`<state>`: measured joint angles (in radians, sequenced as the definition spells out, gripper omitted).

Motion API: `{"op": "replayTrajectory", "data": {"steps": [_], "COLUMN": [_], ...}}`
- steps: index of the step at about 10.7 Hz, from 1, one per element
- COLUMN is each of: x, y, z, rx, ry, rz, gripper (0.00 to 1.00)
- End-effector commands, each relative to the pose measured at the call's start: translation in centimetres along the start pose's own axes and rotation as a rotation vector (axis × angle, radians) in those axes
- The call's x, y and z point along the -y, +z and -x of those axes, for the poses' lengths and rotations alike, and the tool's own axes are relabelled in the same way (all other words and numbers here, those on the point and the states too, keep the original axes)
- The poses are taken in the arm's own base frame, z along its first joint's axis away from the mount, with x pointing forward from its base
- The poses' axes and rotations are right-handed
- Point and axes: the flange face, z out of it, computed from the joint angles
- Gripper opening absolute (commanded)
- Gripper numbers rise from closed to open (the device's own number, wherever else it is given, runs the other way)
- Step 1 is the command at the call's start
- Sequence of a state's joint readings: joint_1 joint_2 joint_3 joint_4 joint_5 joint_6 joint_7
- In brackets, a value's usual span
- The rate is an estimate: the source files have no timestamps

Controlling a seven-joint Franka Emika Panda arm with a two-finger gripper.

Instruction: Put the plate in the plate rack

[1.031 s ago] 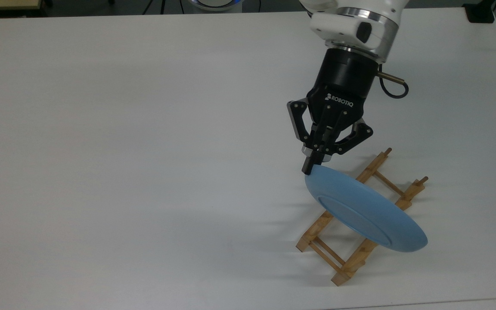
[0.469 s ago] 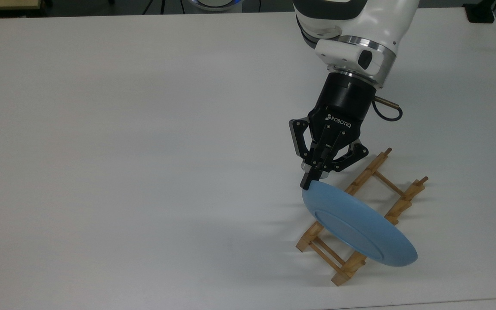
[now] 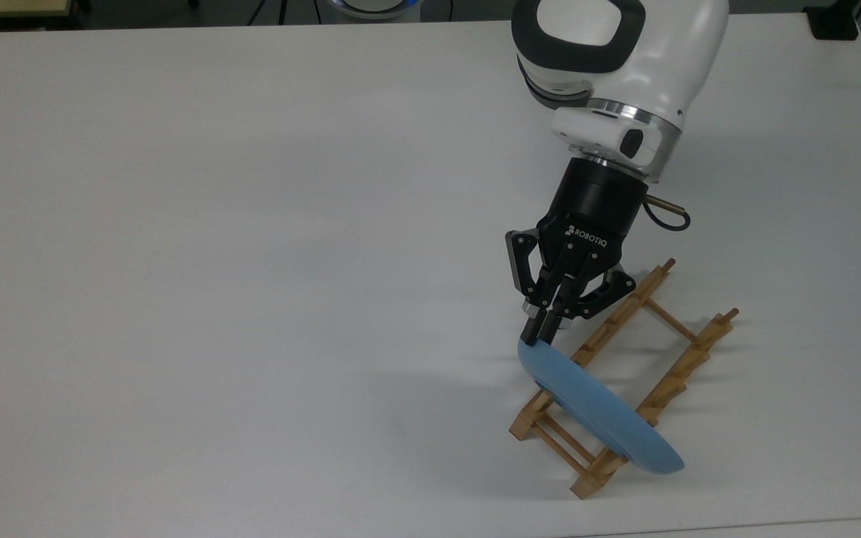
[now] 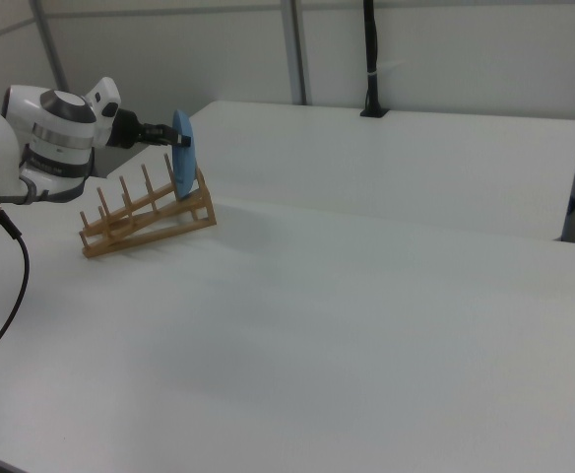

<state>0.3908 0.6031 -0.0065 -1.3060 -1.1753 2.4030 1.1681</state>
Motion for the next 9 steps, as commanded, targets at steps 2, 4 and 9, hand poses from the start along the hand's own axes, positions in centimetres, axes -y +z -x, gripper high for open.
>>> {"op": "replayTrajectory", "data": {"steps": [2, 4, 9], "x": [-1.1, -2.9, -13.2], "y": [-2.9, -5.1, -3.0], "z": [-2.3, -4.9, -3.9], "rx": [0.039, 0.049, 0.425], "ry": [0.128, 0.212, 0.17], "rz": [-0.024, -0.051, -0.168], "gripper": [1.0, 1.0, 1.0]}}
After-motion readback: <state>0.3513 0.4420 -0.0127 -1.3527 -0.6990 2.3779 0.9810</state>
